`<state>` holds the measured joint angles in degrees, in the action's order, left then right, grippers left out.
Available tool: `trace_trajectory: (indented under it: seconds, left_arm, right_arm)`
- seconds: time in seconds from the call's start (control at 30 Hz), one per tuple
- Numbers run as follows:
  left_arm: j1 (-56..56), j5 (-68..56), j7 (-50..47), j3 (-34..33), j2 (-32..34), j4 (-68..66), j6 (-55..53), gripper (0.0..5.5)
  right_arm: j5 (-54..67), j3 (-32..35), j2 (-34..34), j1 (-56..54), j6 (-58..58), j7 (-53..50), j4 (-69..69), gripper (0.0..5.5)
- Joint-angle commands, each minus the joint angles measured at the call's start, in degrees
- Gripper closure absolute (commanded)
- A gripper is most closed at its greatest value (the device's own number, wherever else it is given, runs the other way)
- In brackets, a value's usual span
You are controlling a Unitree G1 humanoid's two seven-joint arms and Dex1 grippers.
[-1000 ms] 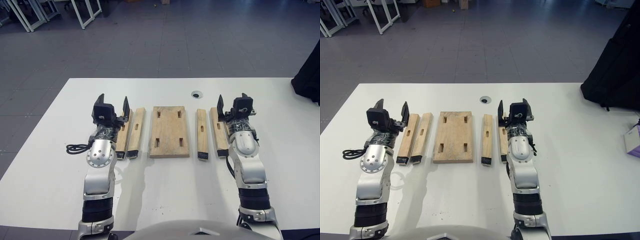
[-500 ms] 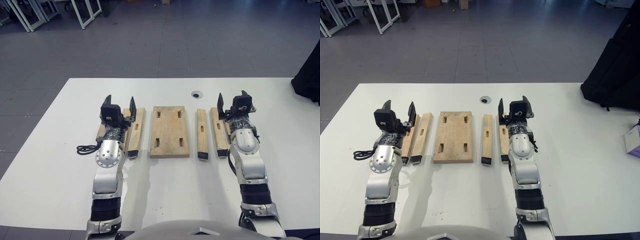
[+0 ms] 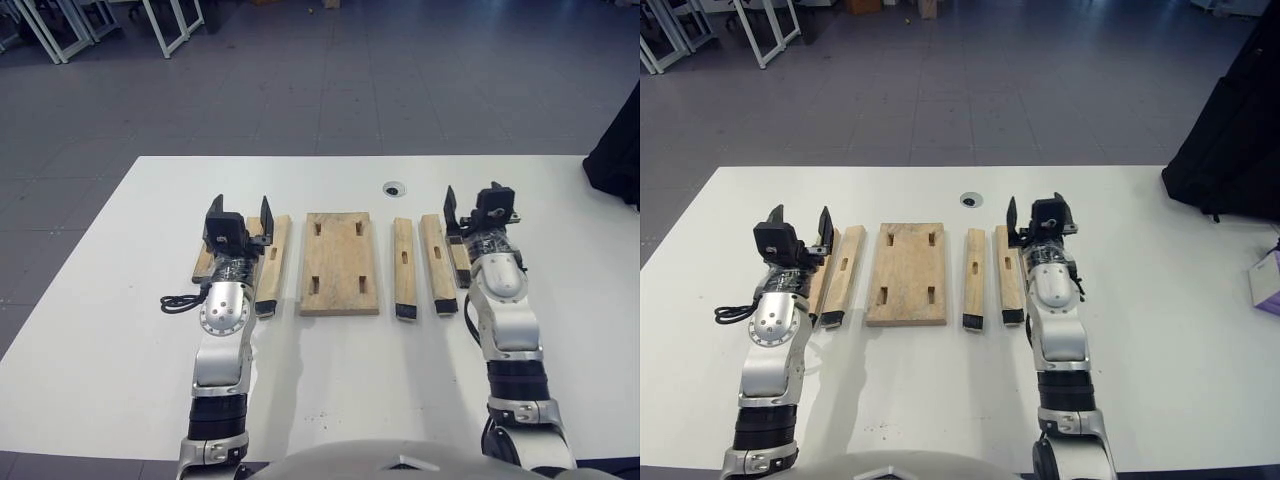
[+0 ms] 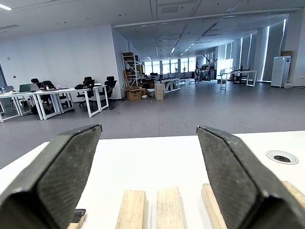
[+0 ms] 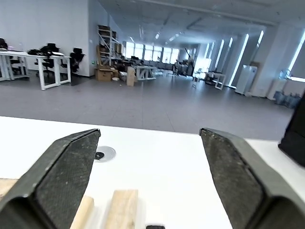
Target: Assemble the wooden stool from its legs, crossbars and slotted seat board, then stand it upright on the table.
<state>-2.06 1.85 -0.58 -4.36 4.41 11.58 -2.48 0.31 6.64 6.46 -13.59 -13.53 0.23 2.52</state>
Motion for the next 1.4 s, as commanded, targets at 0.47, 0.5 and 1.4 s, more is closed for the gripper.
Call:
trace_trajectory:
  seconds: [0.47,0.5,1.4]
  left_arm:
    - [6.46,-1.93,1.93,4.92,-2.66,2.68,-1.69,1.82]
    - [6.52,-1.78,1.83,5.02,-2.63,2.66,-1.71,1.82]
    - [5.57,-8.15,4.59,3.57,-3.15,5.31,-0.83,1.82]
  right_arm:
    - [5.11,2.05,4.61,6.63,-18.34,6.53,-0.41,1.66]
    - [5.14,1.94,4.55,6.59,-18.62,6.73,-0.59,1.66]
    - [5.26,1.78,4.35,5.24,-24.1,4.94,-0.85,4.24]
